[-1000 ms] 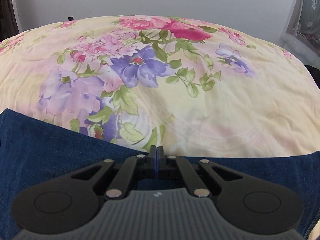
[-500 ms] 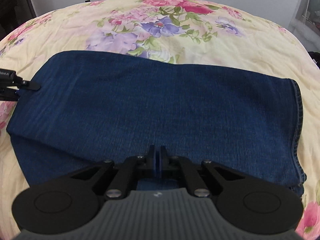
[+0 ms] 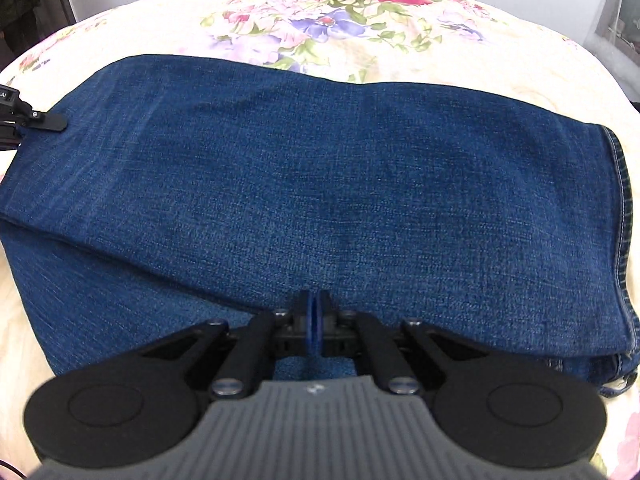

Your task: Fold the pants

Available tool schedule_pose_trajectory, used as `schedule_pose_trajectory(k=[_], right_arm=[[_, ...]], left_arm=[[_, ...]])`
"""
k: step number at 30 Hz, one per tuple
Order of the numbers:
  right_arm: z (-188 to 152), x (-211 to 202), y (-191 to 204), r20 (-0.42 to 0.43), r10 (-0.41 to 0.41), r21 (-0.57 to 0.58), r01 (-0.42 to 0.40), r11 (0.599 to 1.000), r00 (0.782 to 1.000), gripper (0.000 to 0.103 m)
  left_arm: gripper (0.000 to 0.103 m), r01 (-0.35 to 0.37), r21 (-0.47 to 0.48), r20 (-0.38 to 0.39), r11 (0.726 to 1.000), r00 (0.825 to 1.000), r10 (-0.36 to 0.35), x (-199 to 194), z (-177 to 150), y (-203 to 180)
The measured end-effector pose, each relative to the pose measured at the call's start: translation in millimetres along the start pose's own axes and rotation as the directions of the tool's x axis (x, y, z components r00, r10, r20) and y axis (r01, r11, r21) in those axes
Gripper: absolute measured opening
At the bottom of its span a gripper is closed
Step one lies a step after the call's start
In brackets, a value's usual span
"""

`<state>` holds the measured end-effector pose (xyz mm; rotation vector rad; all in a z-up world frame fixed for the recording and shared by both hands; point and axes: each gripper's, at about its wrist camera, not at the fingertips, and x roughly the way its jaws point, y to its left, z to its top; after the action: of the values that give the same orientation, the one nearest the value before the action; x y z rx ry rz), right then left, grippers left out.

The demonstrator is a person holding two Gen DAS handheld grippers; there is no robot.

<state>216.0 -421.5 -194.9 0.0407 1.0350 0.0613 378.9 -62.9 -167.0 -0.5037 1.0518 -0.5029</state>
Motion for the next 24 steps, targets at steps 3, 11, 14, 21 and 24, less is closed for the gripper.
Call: schedule_pose_trajectory(k=[3, 11, 14, 21, 24], right_arm=[[-3.3, -16.5, -12.1, 0.037, 0.035, 0.07, -0.037, 0.997, 0.999, 0.0], [-35.0, -75.3, -48.8, 0.111, -0.001, 0.119, -0.013, 0.993, 0.994, 0.003], [-43.7, -93.9, -64.2, 0.141, 0.004, 0.132, -0.023, 0.991, 0.99, 0.003], [-59.0, -121.2, -95.0, 0.171, -0.004, 0.147, -0.022, 0.989, 0.985, 0.003], [-64.3, -130.9, -113.5, 0.183, -0.015, 0.163, -0.015, 0.986, 0.983, 0.003]], left_arm=[[0.007, -0.003, 0.021, 0.022, 1.0, 1.0, 0.002, -16.5, 7.6, -25.8], [0.006, -0.004, 0.178, 0.043, 0.984, 0.999, -0.003, -55.1, 20.5, -156.2], [0.006, -0.025, 0.224, 0.036, 0.974, 0.999, 0.018, -55.7, 18.7, -213.8], [0.006, -0.051, 0.318, -0.008, 0.947, 0.998, 0.056, -18.7, 0.7, -331.2], [0.006, -0.059, 0.331, -0.046, 0.942, 0.996, 0.078, 11.9, -12.2, -367.8]])
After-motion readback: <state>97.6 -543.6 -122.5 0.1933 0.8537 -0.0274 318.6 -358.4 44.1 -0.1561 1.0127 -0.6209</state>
